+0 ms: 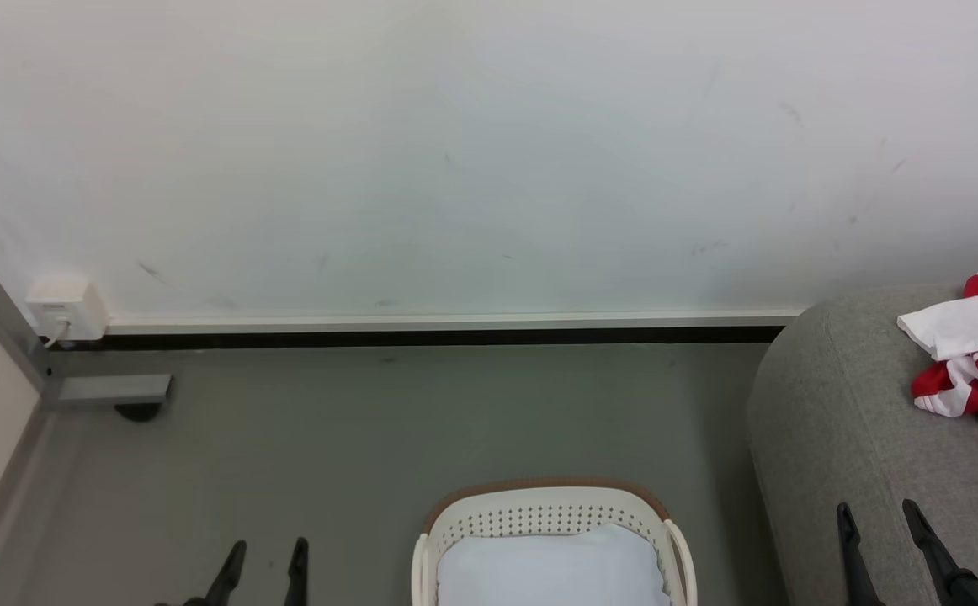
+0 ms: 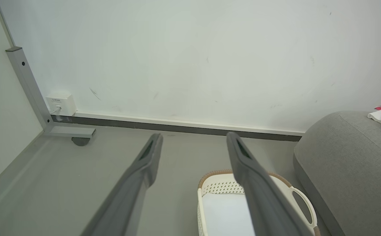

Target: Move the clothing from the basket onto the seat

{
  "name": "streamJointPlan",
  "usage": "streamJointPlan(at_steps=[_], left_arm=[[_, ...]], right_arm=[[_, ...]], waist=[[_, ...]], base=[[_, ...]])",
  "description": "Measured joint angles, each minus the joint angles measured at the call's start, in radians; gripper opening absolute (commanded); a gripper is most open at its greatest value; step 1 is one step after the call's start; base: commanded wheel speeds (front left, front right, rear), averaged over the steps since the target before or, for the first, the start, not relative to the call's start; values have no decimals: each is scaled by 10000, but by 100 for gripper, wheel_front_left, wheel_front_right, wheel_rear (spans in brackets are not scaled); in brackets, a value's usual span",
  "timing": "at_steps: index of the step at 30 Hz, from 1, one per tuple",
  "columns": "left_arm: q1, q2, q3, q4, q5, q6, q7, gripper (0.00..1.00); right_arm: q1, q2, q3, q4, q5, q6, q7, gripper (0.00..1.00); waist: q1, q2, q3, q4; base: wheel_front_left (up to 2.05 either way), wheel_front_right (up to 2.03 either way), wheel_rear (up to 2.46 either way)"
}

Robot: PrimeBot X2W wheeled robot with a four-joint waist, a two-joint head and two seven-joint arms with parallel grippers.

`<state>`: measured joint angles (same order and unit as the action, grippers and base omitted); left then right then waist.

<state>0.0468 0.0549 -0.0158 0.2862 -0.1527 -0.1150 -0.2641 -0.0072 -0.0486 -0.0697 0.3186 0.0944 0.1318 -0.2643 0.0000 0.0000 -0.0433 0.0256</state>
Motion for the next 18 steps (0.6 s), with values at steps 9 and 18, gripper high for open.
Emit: streamJointPlan(at_steps=[9,18], left_arm=[[176,-119,-31,581,-10,-35,33,0],[116,-125,132,591,-1655,-35,531,0]], right_arm=[[288,180,-2,525,59,2,19,0],[275,182,-65,531,1737,2,523,0]], waist=[[0,0,15,6],[0,0,45,-12]], base=[[0,0,0],[0,0,0]])
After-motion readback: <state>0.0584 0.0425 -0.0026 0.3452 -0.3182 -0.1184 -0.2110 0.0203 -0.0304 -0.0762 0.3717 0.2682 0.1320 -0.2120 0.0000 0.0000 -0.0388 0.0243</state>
